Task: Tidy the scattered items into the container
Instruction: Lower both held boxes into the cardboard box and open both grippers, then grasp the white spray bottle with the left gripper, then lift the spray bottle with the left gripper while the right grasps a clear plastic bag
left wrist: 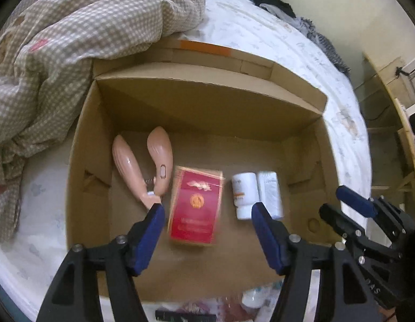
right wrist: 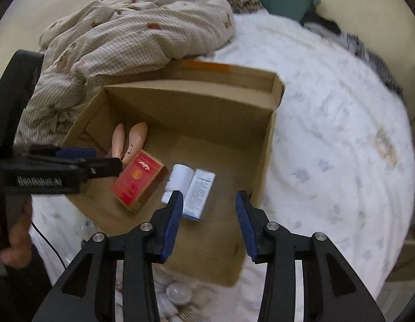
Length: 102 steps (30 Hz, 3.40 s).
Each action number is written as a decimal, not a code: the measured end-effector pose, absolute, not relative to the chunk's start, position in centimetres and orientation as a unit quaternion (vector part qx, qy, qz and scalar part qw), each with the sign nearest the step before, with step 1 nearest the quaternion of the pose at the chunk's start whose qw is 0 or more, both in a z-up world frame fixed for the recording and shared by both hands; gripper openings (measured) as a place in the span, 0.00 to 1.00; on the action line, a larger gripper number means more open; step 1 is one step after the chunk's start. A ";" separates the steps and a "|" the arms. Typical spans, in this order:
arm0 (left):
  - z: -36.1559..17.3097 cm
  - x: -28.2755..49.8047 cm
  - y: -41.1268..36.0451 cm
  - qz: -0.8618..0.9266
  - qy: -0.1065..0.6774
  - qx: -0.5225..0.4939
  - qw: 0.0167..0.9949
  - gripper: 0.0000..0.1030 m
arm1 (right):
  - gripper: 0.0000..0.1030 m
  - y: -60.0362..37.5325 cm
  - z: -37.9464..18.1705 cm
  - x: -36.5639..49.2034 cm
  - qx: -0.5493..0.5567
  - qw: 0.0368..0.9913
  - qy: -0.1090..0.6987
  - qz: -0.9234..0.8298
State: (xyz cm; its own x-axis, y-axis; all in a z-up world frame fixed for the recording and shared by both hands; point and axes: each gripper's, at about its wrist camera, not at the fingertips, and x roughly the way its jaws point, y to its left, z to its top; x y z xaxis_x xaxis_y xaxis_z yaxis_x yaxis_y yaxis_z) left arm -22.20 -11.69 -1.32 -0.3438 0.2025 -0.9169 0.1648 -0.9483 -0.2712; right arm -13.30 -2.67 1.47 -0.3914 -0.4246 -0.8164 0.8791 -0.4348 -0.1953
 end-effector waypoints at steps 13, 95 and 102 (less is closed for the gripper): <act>-1.9 -12.6 -9.9 0.783 -0.066 -0.617 0.038 0.66 | 0.43 6.4 0.7 -10.2 0.399 0.443 0.288 -0.750; 2.5 -9.6 -12.6 0.862 -0.221 -0.434 0.140 0.38 | 0.16 10.8 5.5 -7.0 0.351 0.488 0.218 -0.769; 3.1 -13.7 -14.6 0.876 -0.207 -0.425 0.096 0.38 | 0.16 4.1 9.1 -7.7 0.303 0.498 0.218 -0.783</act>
State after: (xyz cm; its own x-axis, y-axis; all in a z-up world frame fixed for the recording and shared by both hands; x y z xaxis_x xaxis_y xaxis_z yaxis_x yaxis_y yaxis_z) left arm -13.74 -14.56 3.12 -0.6210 0.3436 -0.7045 0.0079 -0.8960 -0.4440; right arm -7.70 4.09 9.08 -0.3212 -0.6473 -0.6912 0.9112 -0.4100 -0.0394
